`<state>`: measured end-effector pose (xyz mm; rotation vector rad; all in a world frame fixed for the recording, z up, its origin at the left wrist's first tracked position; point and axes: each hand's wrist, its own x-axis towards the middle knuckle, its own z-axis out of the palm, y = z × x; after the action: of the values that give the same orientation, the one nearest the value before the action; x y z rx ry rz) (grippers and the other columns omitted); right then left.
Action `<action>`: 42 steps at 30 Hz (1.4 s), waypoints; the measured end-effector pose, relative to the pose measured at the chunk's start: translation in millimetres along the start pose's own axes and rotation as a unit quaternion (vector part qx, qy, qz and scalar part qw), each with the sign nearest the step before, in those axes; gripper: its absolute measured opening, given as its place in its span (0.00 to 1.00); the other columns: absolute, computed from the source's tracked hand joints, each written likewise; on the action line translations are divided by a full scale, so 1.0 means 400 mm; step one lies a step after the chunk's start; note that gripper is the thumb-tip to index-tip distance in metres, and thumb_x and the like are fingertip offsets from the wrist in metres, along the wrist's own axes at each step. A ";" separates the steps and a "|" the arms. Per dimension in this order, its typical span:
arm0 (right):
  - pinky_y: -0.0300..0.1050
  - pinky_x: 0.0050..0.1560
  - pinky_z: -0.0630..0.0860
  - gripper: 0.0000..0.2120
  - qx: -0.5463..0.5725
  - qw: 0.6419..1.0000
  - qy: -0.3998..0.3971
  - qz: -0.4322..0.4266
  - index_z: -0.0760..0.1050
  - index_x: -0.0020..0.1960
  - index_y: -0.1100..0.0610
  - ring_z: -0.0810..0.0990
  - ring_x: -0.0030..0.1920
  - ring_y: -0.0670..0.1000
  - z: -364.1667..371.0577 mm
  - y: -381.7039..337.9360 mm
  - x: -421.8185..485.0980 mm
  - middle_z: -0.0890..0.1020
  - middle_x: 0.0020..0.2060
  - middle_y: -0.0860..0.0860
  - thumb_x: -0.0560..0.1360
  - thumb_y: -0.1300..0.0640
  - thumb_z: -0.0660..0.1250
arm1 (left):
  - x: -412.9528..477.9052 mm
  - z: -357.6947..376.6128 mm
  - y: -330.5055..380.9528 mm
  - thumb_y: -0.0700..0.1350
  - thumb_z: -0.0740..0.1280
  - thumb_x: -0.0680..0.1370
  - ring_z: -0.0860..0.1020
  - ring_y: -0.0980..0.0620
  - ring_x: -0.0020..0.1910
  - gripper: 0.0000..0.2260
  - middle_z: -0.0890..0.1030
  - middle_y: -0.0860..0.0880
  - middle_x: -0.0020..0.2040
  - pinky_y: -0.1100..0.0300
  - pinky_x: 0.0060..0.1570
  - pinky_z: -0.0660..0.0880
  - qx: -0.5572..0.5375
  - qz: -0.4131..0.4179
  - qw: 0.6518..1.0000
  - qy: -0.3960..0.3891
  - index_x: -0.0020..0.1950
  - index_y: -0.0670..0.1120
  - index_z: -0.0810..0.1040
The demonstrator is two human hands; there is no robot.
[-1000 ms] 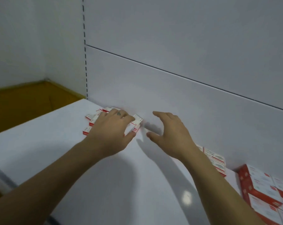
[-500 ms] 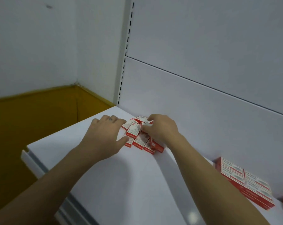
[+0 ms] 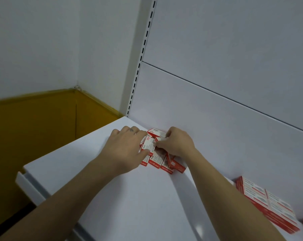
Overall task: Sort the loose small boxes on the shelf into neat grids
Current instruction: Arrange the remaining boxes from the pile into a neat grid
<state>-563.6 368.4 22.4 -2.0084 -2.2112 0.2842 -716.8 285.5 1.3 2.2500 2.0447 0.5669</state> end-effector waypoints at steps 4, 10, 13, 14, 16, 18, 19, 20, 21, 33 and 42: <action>0.46 0.46 0.79 0.23 0.177 0.983 0.043 -0.029 0.70 0.56 0.49 0.80 0.45 0.46 -0.030 0.014 -0.038 0.80 0.48 0.46 0.66 0.45 0.75 | 0.014 -0.006 0.005 0.61 0.58 0.78 0.64 0.51 0.69 0.25 0.66 0.53 0.71 0.51 0.67 0.61 -0.019 0.021 0.999 0.017 0.73 0.56 0.58; 0.40 0.46 0.80 0.19 0.379 0.920 0.068 -0.067 0.75 0.55 0.49 0.82 0.47 0.44 -0.091 0.091 -0.152 0.82 0.48 0.44 0.67 0.58 0.77 | 0.034 -0.016 0.078 0.60 0.63 0.76 0.62 0.55 0.69 0.30 0.63 0.57 0.72 0.56 0.67 0.61 -0.104 0.111 0.987 0.045 0.75 0.58 0.54; 0.43 0.48 0.78 0.15 0.501 0.862 0.050 -0.057 0.77 0.56 0.54 0.83 0.49 0.51 -0.113 0.154 -0.203 0.84 0.49 0.51 0.70 0.60 0.72 | 0.049 -0.018 0.149 0.60 0.66 0.74 0.67 0.56 0.64 0.28 0.68 0.59 0.67 0.58 0.62 0.65 -0.162 0.173 0.969 0.076 0.71 0.58 0.61; 0.46 0.50 0.77 0.15 0.547 0.834 0.038 -0.058 0.77 0.57 0.56 0.83 0.50 0.54 -0.118 0.176 -0.220 0.84 0.50 0.54 0.70 0.58 0.69 | 0.055 -0.016 0.175 0.59 0.68 0.73 0.69 0.56 0.61 0.26 0.70 0.59 0.64 0.58 0.60 0.66 -0.177 0.194 0.961 0.081 0.68 0.58 0.64; 0.53 0.56 0.77 0.18 0.632 0.772 0.014 -0.064 0.76 0.59 0.63 0.81 0.54 0.60 -0.126 0.222 -0.251 0.82 0.53 0.62 0.71 0.57 0.64 | 0.066 -0.008 0.227 0.58 0.69 0.72 0.70 0.58 0.56 0.20 0.72 0.59 0.57 0.59 0.56 0.69 -0.214 0.223 0.947 0.081 0.62 0.57 0.69; 0.59 0.63 0.74 0.22 0.697 0.716 -0.001 -0.052 0.73 0.62 0.66 0.77 0.60 0.66 -0.132 0.265 -0.280 0.80 0.57 0.65 0.72 0.56 0.62 | 0.076 0.005 0.277 0.56 0.71 0.72 0.71 0.59 0.53 0.17 0.74 0.60 0.53 0.61 0.52 0.70 -0.262 0.234 0.934 0.065 0.58 0.55 0.72; 0.59 0.64 0.73 0.22 0.722 0.690 -0.004 -0.040 0.72 0.64 0.66 0.76 0.61 0.67 -0.134 0.286 -0.292 0.79 0.58 0.66 0.73 0.56 0.61 | 0.081 0.014 0.300 0.55 0.71 0.72 0.71 0.60 0.52 0.17 0.74 0.60 0.53 0.61 0.51 0.71 -0.285 0.237 0.927 0.050 0.58 0.56 0.72; 0.59 0.64 0.73 0.22 0.742 0.670 -0.002 -0.030 0.71 0.65 0.65 0.75 0.62 0.68 -0.133 0.306 -0.304 0.79 0.58 0.66 0.73 0.56 0.61 | 0.084 0.026 0.320 0.55 0.72 0.72 0.72 0.61 0.52 0.17 0.75 0.60 0.52 0.62 0.51 0.72 -0.301 0.241 0.922 0.034 0.57 0.56 0.73; 0.58 0.62 0.74 0.22 0.750 0.661 0.004 -0.023 0.71 0.65 0.64 0.75 0.62 0.68 -0.132 0.324 -0.315 0.79 0.59 0.65 0.74 0.56 0.60 | 0.087 0.039 0.340 0.55 0.72 0.71 0.73 0.61 0.51 0.16 0.75 0.60 0.51 0.61 0.51 0.73 -0.311 0.247 0.917 0.020 0.57 0.56 0.73; 0.48 0.46 0.80 0.11 0.598 0.783 0.162 0.053 0.80 0.51 0.59 0.83 0.47 0.57 -0.044 0.379 -0.367 0.85 0.44 0.58 0.77 0.67 0.61 | 0.032 0.144 0.349 0.48 0.75 0.70 0.76 0.63 0.47 0.15 0.78 0.60 0.48 0.69 0.44 0.75 -0.362 0.200 0.908 -0.060 0.52 0.57 0.73; 0.46 0.38 0.76 0.12 0.595 0.800 0.072 0.039 0.77 0.53 0.57 0.80 0.37 0.53 -0.053 0.405 -0.388 0.81 0.37 0.57 0.71 0.66 0.69 | 0.008 0.136 0.364 0.38 0.72 0.72 0.81 0.55 0.44 0.26 0.82 0.52 0.44 0.60 0.47 0.79 -0.535 0.151 0.817 -0.155 0.63 0.59 0.69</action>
<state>-386.5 229.6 9.0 -1.2741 -1.2096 1.1302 -561.5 281.5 -8.3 1.7262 0.7994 0.9595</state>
